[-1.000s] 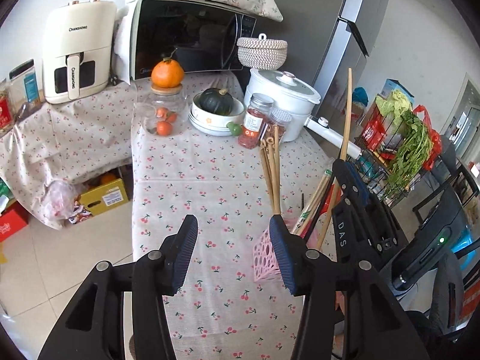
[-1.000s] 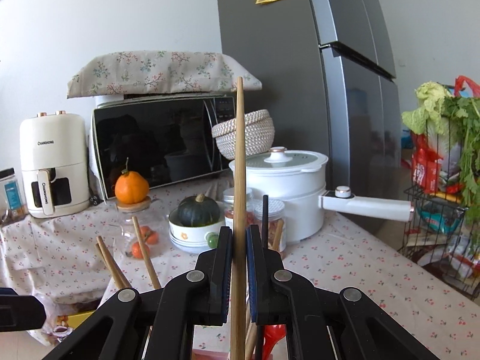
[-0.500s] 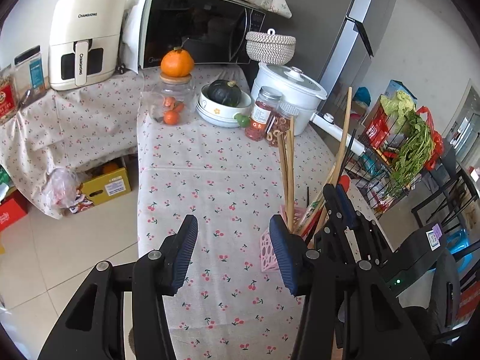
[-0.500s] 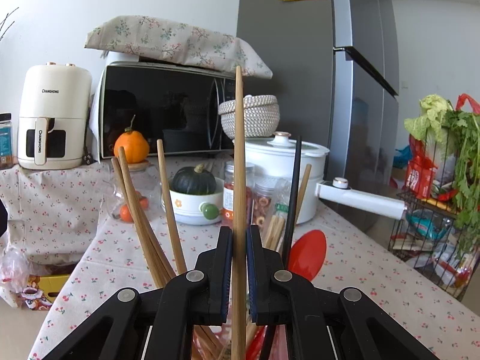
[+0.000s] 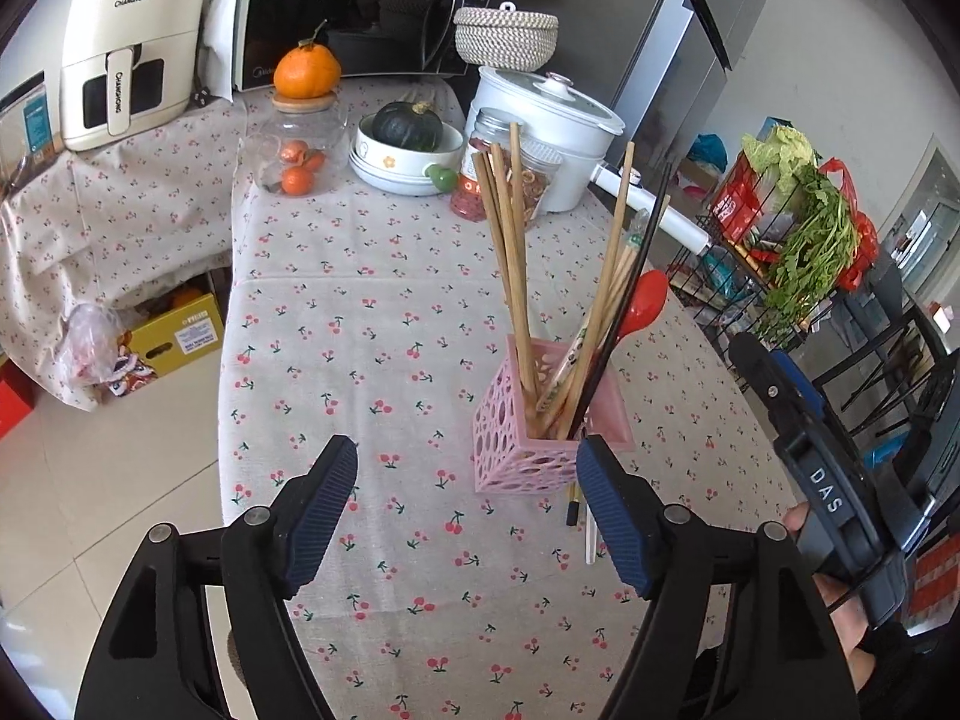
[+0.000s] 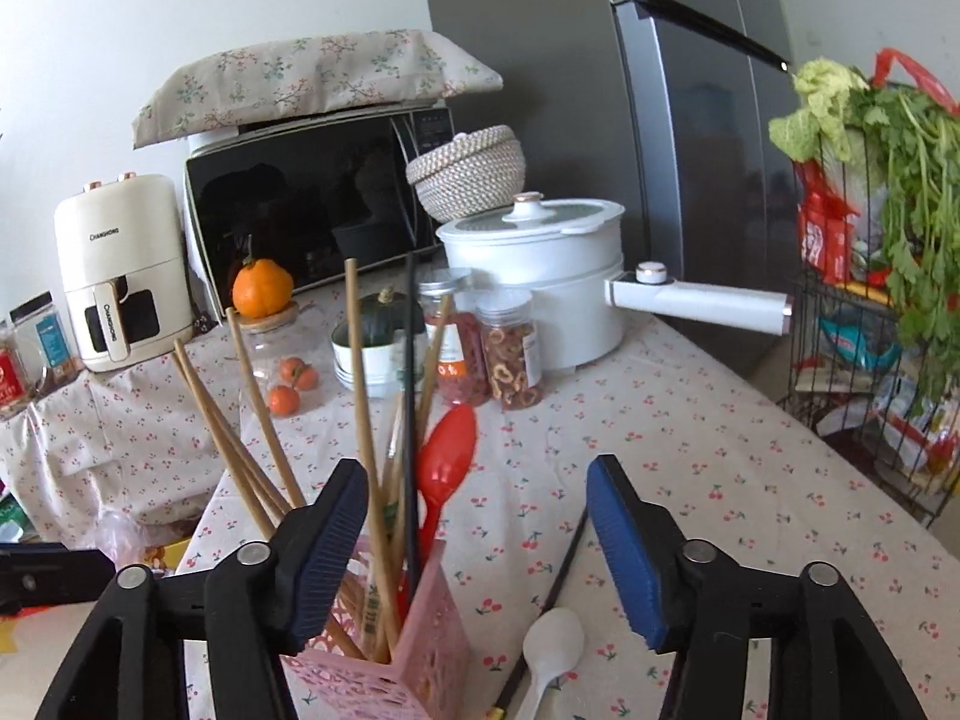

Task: Organize utensils
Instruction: 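Grasp the white plastic spoon by its handle with the right tool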

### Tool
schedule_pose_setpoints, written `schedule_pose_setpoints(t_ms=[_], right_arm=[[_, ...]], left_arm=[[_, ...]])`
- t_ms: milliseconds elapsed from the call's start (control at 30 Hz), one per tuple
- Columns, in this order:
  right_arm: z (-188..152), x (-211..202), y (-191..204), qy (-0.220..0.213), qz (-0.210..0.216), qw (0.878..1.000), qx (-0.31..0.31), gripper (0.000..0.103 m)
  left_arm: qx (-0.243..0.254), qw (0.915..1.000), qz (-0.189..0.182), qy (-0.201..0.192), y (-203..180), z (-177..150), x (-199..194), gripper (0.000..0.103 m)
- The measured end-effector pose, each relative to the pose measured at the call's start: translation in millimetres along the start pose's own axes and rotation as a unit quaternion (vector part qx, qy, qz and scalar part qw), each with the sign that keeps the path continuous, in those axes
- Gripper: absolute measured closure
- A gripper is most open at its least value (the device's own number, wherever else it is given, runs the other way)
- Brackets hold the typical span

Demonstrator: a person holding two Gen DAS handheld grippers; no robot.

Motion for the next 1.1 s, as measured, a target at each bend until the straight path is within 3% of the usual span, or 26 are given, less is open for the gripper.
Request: schedule_pose_setpoints(t_ms=[67,300,500,733,833,1100], right_arm=[[1.3,6.6,-20.2,0.033,-0.006,0.999,0.000,0.023],[-12.1,32.0,-79.2,0.156,-0.034,0.987,0.022,0.019],[-45.7,57.9,-70.8,0.242,-0.006,0.970,-0.013,0.017],[-97.5,108.2,-48.4,0.358,0.021,0.933,-0.021,0.019],[-107.5,124.5,-42.1,0.375,0.021,0.927,-0.023,0.032],[-102.3,138.2,-20.6,0.356,0.031,0.933,-0.051,0.051]], left_arm=[[0.001,1.0000,0.000,0.007,-7.1,-5.0,7.5,0.018],[0.032,0.9987,0.011,0.038,-41.2,-21.3,37.2,0.018],[0.054,0.9957,0.027,0.070,-52.3,-33.9,57.2,0.018],[0.037,0.9959,0.031,0.077,-36.7,-36.6,55.9,0.018],[0.030,0.9960,0.028,0.080,-29.6,-37.6,53.7,0.018],[0.026,0.9961,0.016,0.083,-25.4,-40.0,49.7,0.018]])
Point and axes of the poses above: each gripper's, at about its wrist camera, not at the fingertips, and x roughly the way its jaws point, y to its left, z to its top, the point moved 7 cm from there along x, roughly the way its jaws point, and after that the axes turned 10 degrees about -z, right-handed, at the moved point
